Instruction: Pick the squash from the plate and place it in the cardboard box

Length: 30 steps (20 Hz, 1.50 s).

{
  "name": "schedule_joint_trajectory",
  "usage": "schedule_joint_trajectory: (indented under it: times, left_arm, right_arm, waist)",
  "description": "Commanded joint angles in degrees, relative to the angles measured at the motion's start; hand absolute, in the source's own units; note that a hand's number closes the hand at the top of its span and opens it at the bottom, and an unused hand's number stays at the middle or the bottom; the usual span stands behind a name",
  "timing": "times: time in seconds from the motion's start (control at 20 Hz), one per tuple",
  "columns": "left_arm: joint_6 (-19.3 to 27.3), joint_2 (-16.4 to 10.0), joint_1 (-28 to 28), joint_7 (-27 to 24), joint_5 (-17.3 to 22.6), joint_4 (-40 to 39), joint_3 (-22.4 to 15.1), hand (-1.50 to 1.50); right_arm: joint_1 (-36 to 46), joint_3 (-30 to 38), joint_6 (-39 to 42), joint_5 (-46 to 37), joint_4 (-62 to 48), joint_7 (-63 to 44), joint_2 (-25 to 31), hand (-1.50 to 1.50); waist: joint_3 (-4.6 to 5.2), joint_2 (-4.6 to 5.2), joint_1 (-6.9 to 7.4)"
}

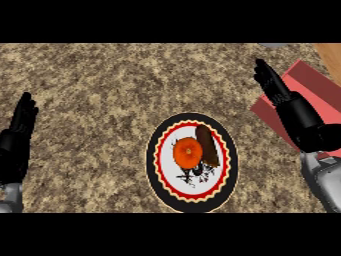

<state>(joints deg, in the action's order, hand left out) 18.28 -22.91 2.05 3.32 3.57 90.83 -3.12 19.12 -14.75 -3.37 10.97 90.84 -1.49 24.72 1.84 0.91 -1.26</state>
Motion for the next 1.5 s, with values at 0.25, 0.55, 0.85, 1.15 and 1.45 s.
schedule_joint_trajectory:
  times: [0.25,0.55,0.85,1.15,1.45]
  left_arm:
    - [-14.79,-5.51,7.13,-6.96,-0.81,1.95,-6.73,0.00]
    - [-17.65,-1.34,10.49,-7.96,-1.21,-3.27,-8.45,0.00]
    - [-20.07,-2.45,10.27,-8.38,0.16,-2.46,-6.62,0.00]
    - [-20.20,-1.44,11.00,-6.53,-0.03,-0.57,-7.19,0.00]
    - [-20.11,0.03,11.21,-6.88,-1.33,-2.46,-7.75,0.00]
  right_arm:
    - [10.49,9.18,-0.60,4.16,11.48,-3.91,3.32,-1.50]
    - [0.50,4.35,3.71,-10.76,6.61,6.75,8.98,-1.50]
    - [2.07,-1.13,6.41,-21.67,9.55,10.18,13.29,-1.50]
    - [7.77,-10.34,15.49,-30.16,10.89,-2.38,16.67,-1.50]
    - [15.79,-19.47,27.90,-31.37,18.75,-20.64,11.77,-1.50]
  waist:
    - [-1.70,-1.28,-0.48]
    - [-1.85,-0.82,0.76]
    - [-1.80,-0.95,1.16]
    - [-1.69,-1.03,2.25]
    - [-1.66,-1.06,1.98]
